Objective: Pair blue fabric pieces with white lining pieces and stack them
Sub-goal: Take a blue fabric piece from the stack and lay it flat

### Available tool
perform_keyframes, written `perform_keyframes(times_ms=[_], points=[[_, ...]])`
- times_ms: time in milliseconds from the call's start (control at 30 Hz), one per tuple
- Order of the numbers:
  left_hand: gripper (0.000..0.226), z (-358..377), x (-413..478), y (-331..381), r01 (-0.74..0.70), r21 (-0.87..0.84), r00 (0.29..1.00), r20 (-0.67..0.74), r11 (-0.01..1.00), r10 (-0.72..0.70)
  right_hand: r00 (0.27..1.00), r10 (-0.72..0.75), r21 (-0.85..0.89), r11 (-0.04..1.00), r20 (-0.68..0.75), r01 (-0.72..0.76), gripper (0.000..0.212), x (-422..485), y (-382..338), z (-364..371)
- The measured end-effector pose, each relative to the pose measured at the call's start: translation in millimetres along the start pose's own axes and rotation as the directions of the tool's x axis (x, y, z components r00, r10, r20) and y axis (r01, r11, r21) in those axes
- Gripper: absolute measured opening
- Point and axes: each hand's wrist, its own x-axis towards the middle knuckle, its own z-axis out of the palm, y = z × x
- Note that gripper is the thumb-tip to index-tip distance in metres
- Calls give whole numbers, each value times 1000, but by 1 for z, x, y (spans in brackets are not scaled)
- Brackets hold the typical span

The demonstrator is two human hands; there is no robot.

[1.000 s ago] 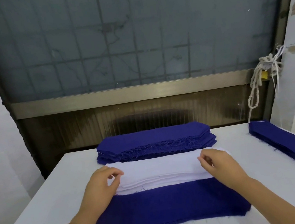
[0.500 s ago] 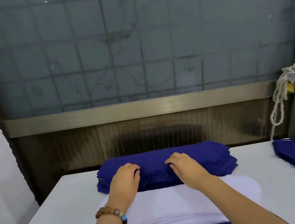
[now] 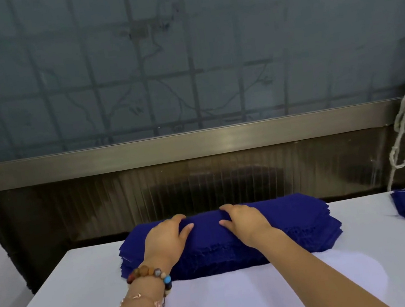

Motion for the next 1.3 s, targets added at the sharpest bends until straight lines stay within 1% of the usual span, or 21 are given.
perform_keyframes(times_ms=[100,167,333,433,500,567,633,700,767,867,967,1033,1167,1233,1300], points=[[39,0,1,-3,-28,-18,1000,0,999,28,1000,-9,39,999,2,9,47,2,6,-1],[33,0,1,-5,-23,-45,1000,-13,999,23,1000,-18,84,996,-10,19,44,3,10,1],[21,-5,6,-11,38,-213,999,20,976,-35,999,-43,159,986,-16,45,41,4,14,1],[16,-5,9,-10,93,-246,996,21,965,-91,998,-64,168,984,-5,64,44,3,14,0],[15,-4,10,-6,128,-205,991,-5,970,-132,998,-67,175,982,2,66,44,3,15,-1],[15,-1,10,0,137,-149,986,-79,979,-150,998,-63,190,980,2,62,42,4,15,-2],[15,3,7,6,111,-101,978,-166,989,-127,998,-57,209,976,3,56,40,4,16,-2],[15,8,5,10,74,-39,973,-216,996,-81,999,-54,223,973,3,52,39,3,16,-1],[14,11,4,11,43,21,972,-233,999,-37,999,-53,232,971,-3,52,40,3,17,-1],[11,10,4,13,14,145,975,-223,989,19,998,-54,243,968,-12,55,43,3,18,-1],[15,8,5,14,-17,266,972,-222,964,78,998,-64,236,969,-15,66,42,2,17,0],[17,6,4,10,-28,268,965,-243,963,96,997,-71,231,970,-15,73,40,1,17,0],[15,0,-2,3,-77,194,953,-274,978,130,996,-81,227,970,-24,84,38,1,18,1],[12,-3,-3,3,-120,202,947,-271,972,173,997,-75,222,972,-20,77,41,2,18,1],[7,-4,-4,3,-142,228,931,-298,963,208,998,-67,217,974,-16,69,43,4,18,1]])
